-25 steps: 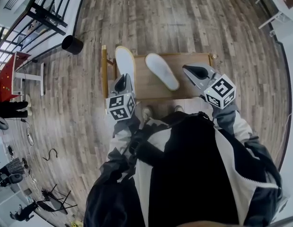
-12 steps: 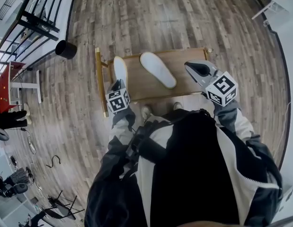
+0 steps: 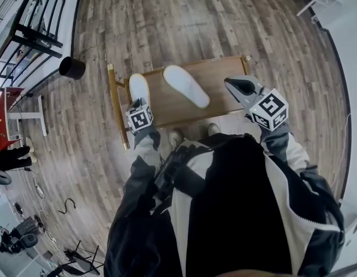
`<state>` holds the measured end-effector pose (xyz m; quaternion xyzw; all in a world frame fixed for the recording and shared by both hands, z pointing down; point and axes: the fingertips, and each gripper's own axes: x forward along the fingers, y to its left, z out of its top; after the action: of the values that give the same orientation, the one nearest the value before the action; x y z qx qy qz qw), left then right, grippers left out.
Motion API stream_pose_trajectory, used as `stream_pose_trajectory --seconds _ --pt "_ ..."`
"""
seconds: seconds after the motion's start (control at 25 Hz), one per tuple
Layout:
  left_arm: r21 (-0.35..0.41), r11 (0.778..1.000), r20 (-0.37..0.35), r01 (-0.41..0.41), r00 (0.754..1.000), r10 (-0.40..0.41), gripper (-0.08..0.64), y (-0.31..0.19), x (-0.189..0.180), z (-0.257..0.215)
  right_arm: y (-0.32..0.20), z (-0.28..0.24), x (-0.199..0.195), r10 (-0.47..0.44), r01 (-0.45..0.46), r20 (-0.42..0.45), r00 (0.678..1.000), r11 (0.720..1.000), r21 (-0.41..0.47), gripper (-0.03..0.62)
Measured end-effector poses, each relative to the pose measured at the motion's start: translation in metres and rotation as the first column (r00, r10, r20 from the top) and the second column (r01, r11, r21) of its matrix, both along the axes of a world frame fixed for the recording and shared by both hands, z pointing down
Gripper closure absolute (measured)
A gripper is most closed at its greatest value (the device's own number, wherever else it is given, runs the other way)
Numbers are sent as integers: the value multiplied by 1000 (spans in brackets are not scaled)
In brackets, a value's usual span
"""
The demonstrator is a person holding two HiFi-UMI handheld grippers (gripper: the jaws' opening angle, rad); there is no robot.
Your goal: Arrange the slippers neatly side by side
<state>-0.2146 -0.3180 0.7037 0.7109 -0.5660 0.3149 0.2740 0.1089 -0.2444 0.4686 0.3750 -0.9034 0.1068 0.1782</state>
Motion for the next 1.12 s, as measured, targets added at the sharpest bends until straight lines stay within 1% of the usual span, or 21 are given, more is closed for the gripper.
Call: stream_pose_trajectory --seconds 0.12,0.28,0.36,0.56,0.68,0.72,0.8,0.92,1.04,1.12 --pt "-20 1000 9 16 1000 -16 532 -6 -8 9 2 2 2 10 -10 -10 1000 1000 -6 588" --pt "-54 999 26 -1 1000 2 532 -10 -8 22 4 6 5 19 -19 -18 1000 1000 -20 588" --pt "-69 998 21 1 1000 1 532 -9 -6 28 4 7 7 22 -23 -24 999 999 -23 588" --pt "-78 997 9 -10 1000 11 531 -9 -1 33 5 8 8 19 -21 -46 999 999 -28 588" --pt "-81 997 0 -6 1000 6 528 -11 0 33 4 9 6 19 -20 -39 999 999 -35 588" --pt "-82 997 0 -6 1000 6 515 -11 0 33 4 9 5 18 -19 -35 999 999 -36 588" --pt "-86 996 0 -17 1000 17 452 -11 4 34 3 10 6 15 -17 -32 999 999 -37 588" --pt "-88 996 -1 -27 1000 26 396 -9 8 34 2 11 6 16 -17 -28 999 999 -37 588" --pt "-81 996 1 -28 1000 28 366 -10 6 29 1 12 3 16 -17 -21 1000 999 -36 588" --pt "-57 998 -5 -32 999 31 358 -13 7 18 1 12 0 10 -11 -17 1000 999 -36 588"
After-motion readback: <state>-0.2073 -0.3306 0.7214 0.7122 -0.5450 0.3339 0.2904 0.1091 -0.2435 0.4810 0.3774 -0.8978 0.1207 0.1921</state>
